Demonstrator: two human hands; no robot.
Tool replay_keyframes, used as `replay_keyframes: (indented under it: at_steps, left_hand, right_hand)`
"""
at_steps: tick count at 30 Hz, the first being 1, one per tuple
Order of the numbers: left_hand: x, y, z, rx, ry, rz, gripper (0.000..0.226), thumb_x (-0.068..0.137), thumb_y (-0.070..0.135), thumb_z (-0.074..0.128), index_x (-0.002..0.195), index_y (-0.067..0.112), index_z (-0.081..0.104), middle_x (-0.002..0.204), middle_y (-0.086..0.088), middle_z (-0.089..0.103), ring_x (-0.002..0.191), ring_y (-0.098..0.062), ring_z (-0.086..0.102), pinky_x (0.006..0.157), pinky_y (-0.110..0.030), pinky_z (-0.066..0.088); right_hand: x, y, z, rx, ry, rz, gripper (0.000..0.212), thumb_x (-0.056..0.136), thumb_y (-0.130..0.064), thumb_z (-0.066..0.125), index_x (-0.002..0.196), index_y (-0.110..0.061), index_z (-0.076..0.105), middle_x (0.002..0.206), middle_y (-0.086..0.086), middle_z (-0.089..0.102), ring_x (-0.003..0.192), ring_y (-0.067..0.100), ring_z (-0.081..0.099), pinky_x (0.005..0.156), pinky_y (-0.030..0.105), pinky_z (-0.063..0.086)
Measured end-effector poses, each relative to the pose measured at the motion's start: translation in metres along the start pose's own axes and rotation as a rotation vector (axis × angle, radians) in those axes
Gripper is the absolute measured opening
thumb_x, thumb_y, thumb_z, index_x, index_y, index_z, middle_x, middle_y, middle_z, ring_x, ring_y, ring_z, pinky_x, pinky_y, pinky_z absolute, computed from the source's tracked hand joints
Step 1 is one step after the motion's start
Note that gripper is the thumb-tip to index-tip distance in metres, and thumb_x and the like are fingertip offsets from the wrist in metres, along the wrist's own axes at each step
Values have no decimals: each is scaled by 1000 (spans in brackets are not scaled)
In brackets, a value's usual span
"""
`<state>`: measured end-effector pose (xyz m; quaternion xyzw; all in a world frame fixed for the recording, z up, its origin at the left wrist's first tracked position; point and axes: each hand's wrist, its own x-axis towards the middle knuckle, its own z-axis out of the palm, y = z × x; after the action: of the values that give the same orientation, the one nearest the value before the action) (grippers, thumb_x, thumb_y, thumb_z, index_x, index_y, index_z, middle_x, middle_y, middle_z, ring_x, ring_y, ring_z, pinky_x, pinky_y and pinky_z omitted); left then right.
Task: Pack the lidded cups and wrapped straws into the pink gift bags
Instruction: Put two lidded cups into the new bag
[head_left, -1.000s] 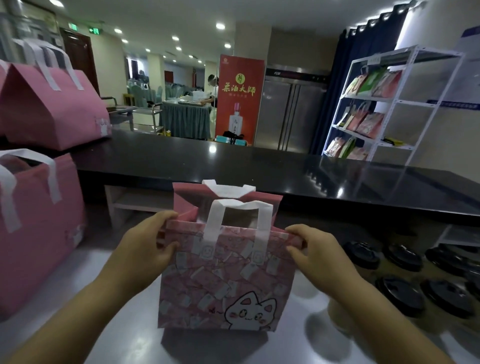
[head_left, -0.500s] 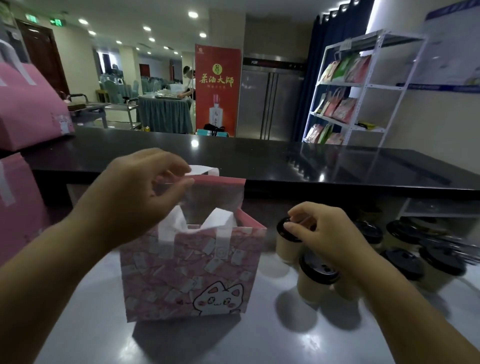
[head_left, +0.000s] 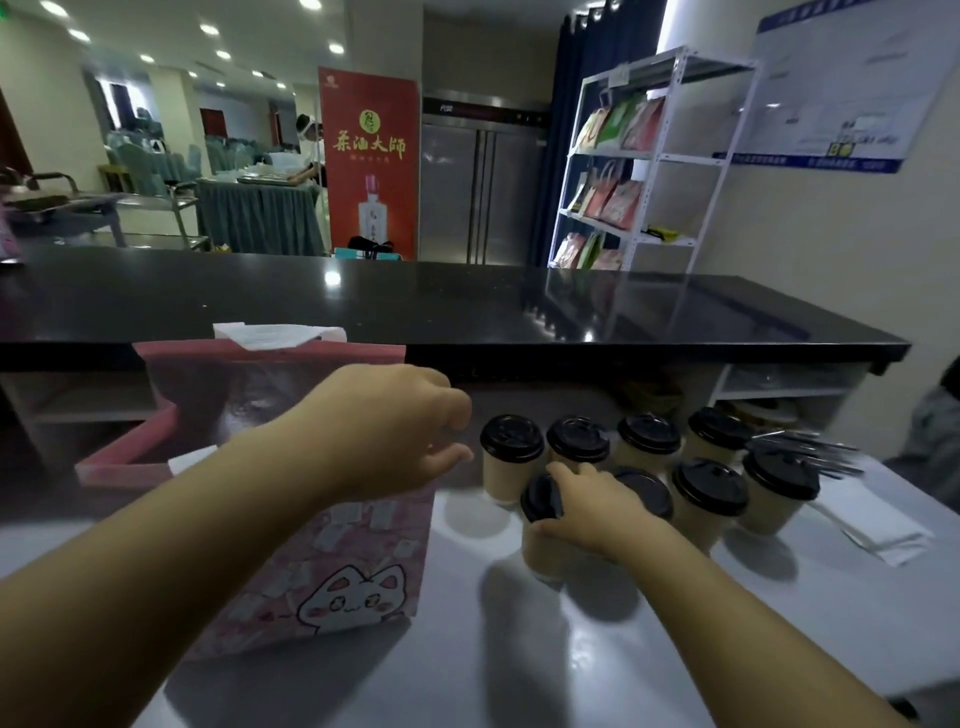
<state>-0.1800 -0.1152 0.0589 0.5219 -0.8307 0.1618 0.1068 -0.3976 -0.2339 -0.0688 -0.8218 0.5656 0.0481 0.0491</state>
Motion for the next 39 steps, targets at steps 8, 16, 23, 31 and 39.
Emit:
replay_keyframes:
  at_steps: [8, 16, 23, 31, 39]
  left_hand:
    - [-11, -11, -6, -65, 55, -69, 39, 80, 58, 36, 101, 34, 58, 92, 17, 56, 77, -3, 54, 66, -25, 52]
    - [-35, -49, -31, -85, 45, -211, 32, 76, 59, 41, 92, 37, 59, 85, 18, 59, 73, 2, 55, 62, -17, 48]
    - [-70, -95, -34, -84, 15, -373, 17, 80, 47, 55, 92, 36, 61, 84, 19, 59, 71, 4, 54, 63, -15, 44]
    - [-111, -149, -10, -81, -141, -474, 35, 86, 40, 54, 121, 39, 53, 124, 19, 51, 115, -3, 38, 97, -25, 37]
    - [-131, -174, 4, -118, -211, -480, 26, 84, 41, 54, 109, 38, 58, 116, 18, 51, 114, -3, 41, 97, -24, 38]
  right_hand:
    - [-1, -1, -19, 99, 184, 59, 73, 75, -60, 56, 137, -29, 33, 134, 10, 32, 122, 35, 30, 89, 42, 42]
    - [-39, -31, -119, 254, 713, -186, 71, 72, -64, 50, 134, -31, 40, 105, -1, 35, 99, 17, 30, 77, 30, 33]
    - [-52, -94, -171, 496, 831, -461, 67, 69, -62, 49, 129, -32, 46, 106, -1, 39, 104, 19, 38, 81, 28, 36]
    - [-16, -165, -144, 553, 544, -705, 66, 68, -65, 49, 128, -39, 43, 108, -7, 39, 103, 11, 39, 80, 21, 38]
    - [15, -192, -110, 208, 181, -748, 72, 69, -65, 61, 132, -46, 31, 115, -17, 31, 108, 4, 28, 93, 27, 43]
